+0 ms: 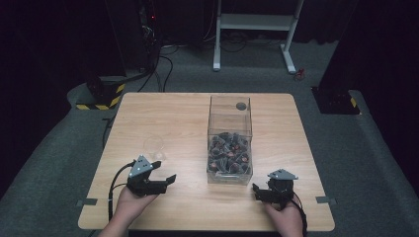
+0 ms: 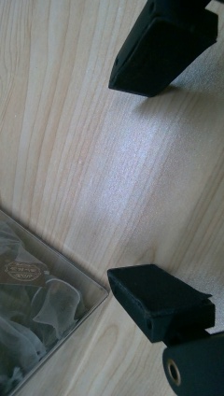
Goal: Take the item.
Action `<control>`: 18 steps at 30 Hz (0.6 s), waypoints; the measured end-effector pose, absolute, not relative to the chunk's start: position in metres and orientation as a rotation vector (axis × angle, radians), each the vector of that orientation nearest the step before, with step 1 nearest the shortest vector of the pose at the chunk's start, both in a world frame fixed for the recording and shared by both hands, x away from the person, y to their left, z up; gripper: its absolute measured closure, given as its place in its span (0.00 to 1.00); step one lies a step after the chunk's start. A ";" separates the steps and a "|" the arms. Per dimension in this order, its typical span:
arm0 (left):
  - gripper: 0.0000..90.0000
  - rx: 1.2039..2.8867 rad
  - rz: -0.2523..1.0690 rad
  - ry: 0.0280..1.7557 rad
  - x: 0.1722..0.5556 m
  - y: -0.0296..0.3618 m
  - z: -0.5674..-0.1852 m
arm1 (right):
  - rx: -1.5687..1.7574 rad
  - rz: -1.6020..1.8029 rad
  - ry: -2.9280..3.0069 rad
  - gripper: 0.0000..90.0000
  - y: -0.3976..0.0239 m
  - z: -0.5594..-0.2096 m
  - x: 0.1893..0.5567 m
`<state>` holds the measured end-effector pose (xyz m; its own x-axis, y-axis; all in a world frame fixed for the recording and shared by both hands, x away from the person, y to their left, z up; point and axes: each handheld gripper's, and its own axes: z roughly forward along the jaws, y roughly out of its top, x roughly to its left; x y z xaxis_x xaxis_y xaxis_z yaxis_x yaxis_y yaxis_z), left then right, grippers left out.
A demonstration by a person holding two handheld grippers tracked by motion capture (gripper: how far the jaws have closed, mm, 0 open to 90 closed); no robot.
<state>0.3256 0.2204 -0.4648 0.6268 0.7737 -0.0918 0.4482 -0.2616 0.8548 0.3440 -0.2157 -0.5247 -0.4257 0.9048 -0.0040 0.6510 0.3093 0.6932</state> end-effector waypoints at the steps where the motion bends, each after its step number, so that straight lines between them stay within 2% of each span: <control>1: 0.23 1.908 0.435 0.965 0.326 0.219 -0.464 | 1.385 0.878 2.188 0.10 -0.216 -0.525 0.344; 18: 0.25 1.904 0.423 0.929 0.333 0.200 -0.457 | 1.385 0.878 2.189 0.10 -0.216 -0.525 0.344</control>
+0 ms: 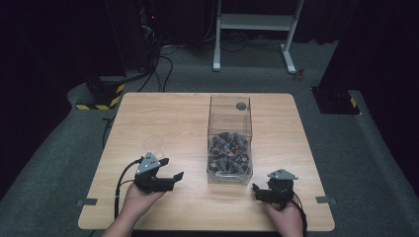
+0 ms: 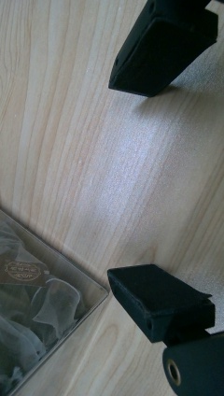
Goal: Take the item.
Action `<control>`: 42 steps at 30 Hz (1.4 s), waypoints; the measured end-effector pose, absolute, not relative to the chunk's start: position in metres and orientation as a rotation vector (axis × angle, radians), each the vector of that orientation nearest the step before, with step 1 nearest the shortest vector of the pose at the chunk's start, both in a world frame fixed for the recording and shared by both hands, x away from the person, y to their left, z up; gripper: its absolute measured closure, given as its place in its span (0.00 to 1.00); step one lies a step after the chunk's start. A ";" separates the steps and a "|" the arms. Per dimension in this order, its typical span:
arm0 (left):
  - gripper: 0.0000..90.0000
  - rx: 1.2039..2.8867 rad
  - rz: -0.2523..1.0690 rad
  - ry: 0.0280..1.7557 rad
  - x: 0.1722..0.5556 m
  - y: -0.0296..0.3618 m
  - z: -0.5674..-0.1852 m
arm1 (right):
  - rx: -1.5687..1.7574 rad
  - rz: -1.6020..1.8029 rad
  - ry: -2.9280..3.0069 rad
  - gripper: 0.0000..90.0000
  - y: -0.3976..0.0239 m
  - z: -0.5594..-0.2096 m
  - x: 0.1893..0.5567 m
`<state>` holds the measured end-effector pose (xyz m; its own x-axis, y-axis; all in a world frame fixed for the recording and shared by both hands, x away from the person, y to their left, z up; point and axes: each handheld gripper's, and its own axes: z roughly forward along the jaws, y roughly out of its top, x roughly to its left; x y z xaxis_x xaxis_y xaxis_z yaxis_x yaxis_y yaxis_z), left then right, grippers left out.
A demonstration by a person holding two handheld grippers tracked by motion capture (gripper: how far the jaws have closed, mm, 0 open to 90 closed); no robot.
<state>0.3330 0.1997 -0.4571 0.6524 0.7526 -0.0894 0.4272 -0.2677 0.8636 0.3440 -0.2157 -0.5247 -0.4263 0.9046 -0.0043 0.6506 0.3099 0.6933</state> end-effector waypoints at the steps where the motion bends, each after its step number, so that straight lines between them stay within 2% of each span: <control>1: 0.25 1.909 0.428 0.923 0.334 0.199 -0.456 | 1.385 0.878 2.189 0.10 -0.216 -0.525 0.344; 42: 0.28 1.907 0.379 0.847 0.362 0.159 -0.435 | 1.365 0.879 2.195 0.10 -0.216 -0.525 0.344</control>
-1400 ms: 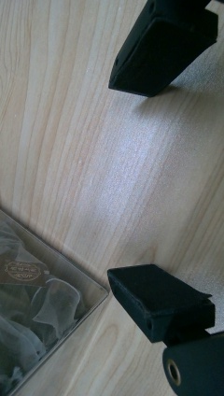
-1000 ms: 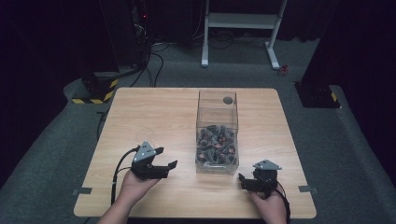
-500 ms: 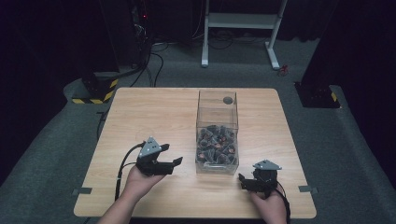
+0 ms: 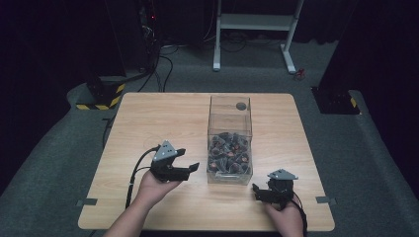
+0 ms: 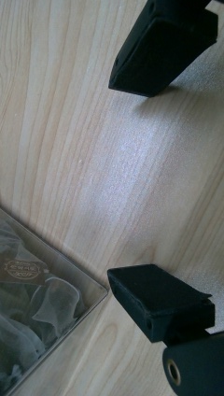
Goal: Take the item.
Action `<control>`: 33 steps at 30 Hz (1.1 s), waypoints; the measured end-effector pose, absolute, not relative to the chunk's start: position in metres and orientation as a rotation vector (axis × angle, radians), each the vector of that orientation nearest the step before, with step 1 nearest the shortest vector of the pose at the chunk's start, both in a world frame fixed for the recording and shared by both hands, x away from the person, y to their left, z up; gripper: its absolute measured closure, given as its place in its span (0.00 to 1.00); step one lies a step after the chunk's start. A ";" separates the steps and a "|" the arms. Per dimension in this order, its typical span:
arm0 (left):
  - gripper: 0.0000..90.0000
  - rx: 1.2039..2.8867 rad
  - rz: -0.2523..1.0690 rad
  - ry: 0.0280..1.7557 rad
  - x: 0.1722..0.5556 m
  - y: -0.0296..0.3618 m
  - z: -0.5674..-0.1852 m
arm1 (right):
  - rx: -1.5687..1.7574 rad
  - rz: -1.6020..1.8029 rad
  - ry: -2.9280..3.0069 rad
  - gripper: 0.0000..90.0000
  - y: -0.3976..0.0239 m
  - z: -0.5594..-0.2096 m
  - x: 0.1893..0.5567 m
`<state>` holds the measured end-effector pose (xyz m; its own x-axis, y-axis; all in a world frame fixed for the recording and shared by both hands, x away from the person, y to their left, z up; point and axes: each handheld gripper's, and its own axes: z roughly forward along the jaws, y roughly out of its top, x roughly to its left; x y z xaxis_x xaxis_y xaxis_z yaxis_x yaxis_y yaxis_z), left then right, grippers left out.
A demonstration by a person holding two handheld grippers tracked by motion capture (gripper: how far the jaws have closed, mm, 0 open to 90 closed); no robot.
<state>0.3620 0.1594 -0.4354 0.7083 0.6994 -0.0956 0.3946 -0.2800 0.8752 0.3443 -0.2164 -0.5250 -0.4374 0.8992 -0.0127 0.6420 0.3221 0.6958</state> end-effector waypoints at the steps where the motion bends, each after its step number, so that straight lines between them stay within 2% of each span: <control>1: 0.28 1.904 0.380 0.846 0.363 0.159 -0.435 | 1.365 0.879 2.196 0.10 -0.216 -0.525 0.344; 33: 0.36 1.938 0.343 0.781 0.387 0.115 -0.434 | 1.358 0.882 2.204 0.10 -0.216 -0.525 0.344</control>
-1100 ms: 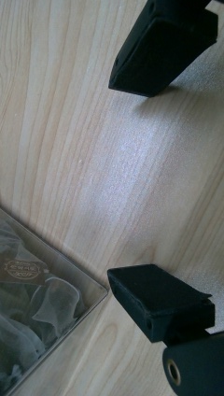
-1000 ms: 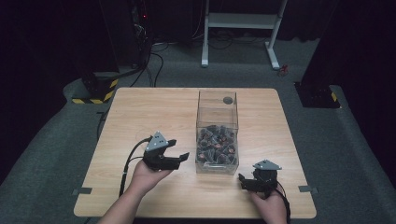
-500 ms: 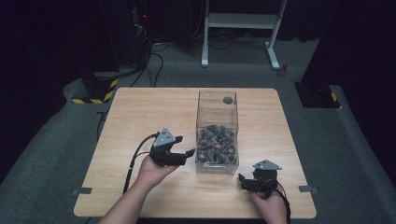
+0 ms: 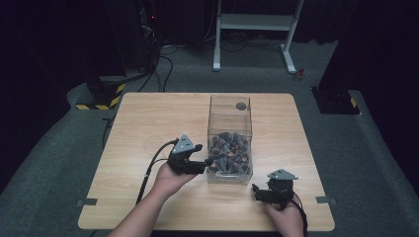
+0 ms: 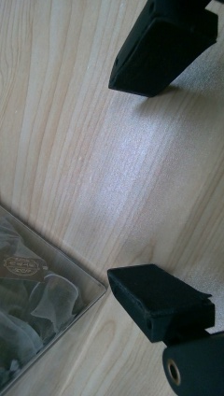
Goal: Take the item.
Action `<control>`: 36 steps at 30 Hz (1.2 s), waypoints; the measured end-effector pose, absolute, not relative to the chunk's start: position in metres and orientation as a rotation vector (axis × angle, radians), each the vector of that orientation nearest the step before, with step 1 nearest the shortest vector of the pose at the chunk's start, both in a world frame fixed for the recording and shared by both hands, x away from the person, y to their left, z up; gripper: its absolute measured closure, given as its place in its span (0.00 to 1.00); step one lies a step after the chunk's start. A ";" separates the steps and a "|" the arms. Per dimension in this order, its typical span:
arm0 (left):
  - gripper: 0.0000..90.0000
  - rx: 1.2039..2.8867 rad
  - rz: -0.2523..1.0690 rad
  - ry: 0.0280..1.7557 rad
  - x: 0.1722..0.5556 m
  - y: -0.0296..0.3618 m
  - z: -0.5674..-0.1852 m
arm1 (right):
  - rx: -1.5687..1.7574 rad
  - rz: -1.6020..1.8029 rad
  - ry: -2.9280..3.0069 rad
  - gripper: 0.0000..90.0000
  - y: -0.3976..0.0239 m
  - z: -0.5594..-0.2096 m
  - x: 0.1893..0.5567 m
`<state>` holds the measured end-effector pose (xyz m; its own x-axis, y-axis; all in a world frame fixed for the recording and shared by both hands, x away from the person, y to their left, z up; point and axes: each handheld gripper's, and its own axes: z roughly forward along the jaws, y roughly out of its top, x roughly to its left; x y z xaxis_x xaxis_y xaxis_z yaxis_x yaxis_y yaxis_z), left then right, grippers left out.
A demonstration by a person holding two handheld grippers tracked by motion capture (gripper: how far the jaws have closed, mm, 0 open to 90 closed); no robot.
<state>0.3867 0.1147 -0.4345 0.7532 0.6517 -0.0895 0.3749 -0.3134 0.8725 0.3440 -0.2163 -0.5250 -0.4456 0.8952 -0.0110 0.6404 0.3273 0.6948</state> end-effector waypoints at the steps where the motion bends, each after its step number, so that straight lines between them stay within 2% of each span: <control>1: 0.37 1.940 0.344 0.779 0.388 0.113 -0.434 | 1.358 0.882 2.205 0.10 -0.216 -0.525 0.344; 15: 0.53 1.962 0.357 0.767 0.398 0.094 -0.434 | 1.349 0.885 2.210 0.10 -0.216 -0.525 0.344; 23: 0.74 1.969 0.384 0.771 0.400 0.093 -0.437 | 1.345 0.886 2.213 0.10 -0.216 -0.525 0.344; 31: 0.98 1.966 0.409 0.748 0.397 0.091 -0.437 | 1.343 0.886 2.214 0.10 -0.216 -0.525 0.344; 36: 1.00 1.951 0.402 0.730 0.394 0.091 -0.436 | 1.341 0.886 2.214 0.10 -0.216 -0.525 0.344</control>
<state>0.3939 0.0913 -0.4359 0.7648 0.6436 -0.0275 0.3205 -0.3431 0.8829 0.3438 -0.2164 -0.5250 -0.4579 0.8889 -0.0144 0.6337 0.3377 0.6960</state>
